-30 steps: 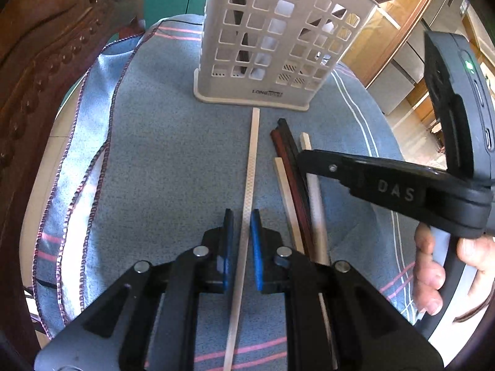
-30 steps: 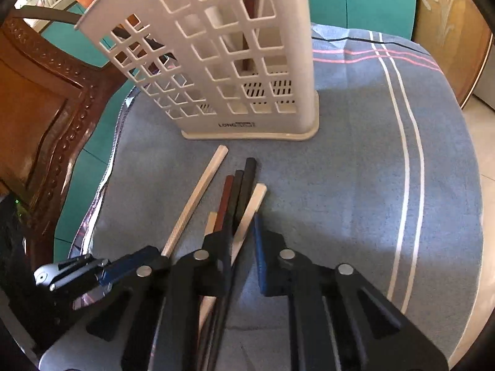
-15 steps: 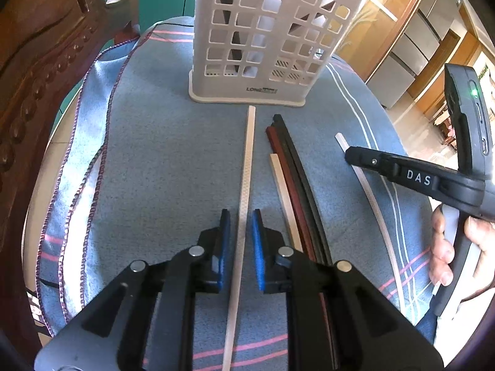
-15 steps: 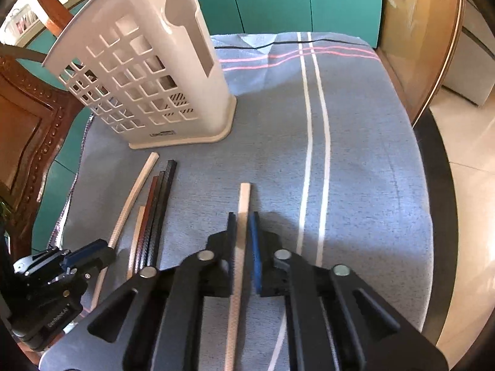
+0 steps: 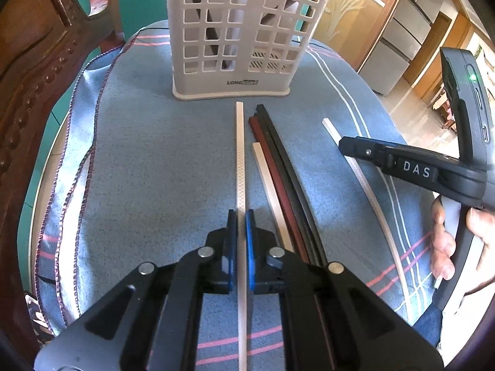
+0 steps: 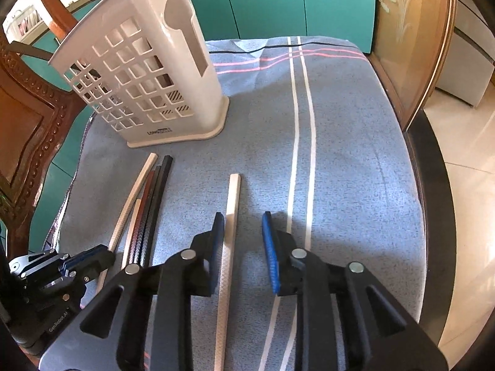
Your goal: Organize utensils
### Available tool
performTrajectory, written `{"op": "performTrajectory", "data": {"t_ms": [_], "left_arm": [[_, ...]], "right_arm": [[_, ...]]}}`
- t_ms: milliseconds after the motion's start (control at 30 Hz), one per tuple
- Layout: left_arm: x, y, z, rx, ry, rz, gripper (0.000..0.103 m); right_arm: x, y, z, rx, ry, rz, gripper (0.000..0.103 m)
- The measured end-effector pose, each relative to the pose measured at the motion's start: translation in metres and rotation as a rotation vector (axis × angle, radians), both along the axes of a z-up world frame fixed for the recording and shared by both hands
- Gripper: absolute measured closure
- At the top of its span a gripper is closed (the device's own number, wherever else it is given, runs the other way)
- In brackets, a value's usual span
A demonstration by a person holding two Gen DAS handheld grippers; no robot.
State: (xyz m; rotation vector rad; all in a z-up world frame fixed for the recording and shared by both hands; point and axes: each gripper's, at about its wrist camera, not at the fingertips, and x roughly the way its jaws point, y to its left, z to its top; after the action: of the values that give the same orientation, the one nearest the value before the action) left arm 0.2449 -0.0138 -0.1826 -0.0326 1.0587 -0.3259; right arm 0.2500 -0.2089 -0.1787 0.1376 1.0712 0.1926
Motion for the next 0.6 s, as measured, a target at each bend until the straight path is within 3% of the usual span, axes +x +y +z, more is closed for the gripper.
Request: {"op": "performTrajectory", "data": {"t_ms": [600], "left_arm": [[-0.013, 0.003, 0.002, 0.013, -0.010, 0.007, 0.096]], "right_arm": [[0.008, 0.016, -0.005, -0.018, -0.009, 0.014, 0.071]]}}
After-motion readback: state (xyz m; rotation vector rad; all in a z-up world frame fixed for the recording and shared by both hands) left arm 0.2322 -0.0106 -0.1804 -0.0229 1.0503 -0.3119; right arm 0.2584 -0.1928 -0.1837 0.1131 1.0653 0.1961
